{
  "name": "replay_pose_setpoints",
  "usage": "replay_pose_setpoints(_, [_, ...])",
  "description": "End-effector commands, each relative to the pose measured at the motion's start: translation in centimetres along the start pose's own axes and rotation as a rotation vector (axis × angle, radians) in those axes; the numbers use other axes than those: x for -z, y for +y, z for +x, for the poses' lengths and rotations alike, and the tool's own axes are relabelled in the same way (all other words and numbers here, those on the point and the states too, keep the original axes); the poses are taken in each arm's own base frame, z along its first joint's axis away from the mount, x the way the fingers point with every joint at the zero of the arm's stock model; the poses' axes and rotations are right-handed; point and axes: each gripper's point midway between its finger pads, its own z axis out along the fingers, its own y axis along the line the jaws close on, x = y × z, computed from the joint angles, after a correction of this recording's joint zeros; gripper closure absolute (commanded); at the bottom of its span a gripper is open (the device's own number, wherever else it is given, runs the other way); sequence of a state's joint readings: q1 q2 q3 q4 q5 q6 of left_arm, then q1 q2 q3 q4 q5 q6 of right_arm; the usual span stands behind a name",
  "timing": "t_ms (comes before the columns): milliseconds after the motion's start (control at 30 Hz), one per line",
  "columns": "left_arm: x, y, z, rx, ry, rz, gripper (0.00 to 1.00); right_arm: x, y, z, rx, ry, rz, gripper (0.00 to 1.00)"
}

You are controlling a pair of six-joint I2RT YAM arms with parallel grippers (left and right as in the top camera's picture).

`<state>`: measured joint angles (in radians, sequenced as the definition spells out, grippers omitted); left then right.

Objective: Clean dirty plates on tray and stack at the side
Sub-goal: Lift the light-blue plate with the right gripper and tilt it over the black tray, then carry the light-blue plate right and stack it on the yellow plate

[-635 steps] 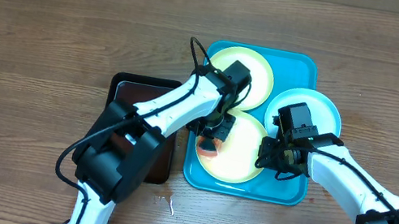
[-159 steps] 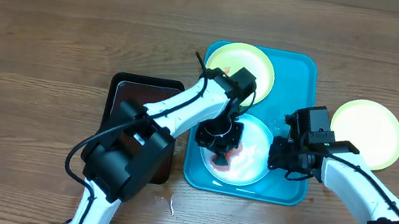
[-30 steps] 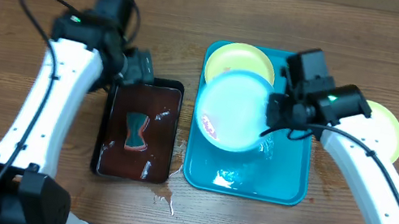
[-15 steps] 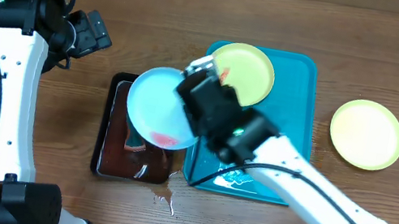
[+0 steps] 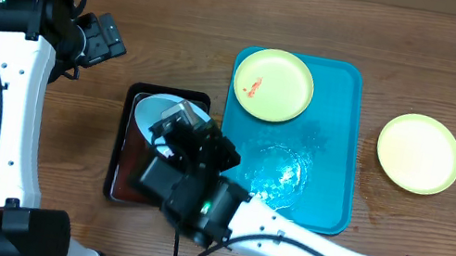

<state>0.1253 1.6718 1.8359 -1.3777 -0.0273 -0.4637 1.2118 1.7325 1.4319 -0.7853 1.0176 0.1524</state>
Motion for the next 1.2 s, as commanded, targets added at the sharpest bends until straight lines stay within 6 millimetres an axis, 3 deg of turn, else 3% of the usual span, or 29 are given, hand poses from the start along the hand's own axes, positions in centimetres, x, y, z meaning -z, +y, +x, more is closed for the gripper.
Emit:
replay_pose_setpoints(0, [0.9, 0.1, -0.5, -0.005, -0.031, -0.001, 0.0, 1.8, -3.0, -1.6, -0.018, -0.082, 0.177, 0.96])
replay_pose_setpoints(267, [0.9, 0.1, -0.5, -0.006, -0.031, -0.001, 0.0, 3.7, -1.9, -2.1, 0.004, -0.13, 0.174, 0.96])
replay_pose_setpoints(500, [0.9, 0.1, -0.5, -0.006, -0.031, -0.001, 0.0, 5.0, -2.2, -2.7, 0.001, -0.172, 0.226, 0.96])
replay_pose_setpoints(1167, [0.9, 0.1, -0.5, -0.005, -0.031, 0.0, 0.0, 5.2, -2.0, -2.7, 0.003, -0.176, 0.222, 0.96])
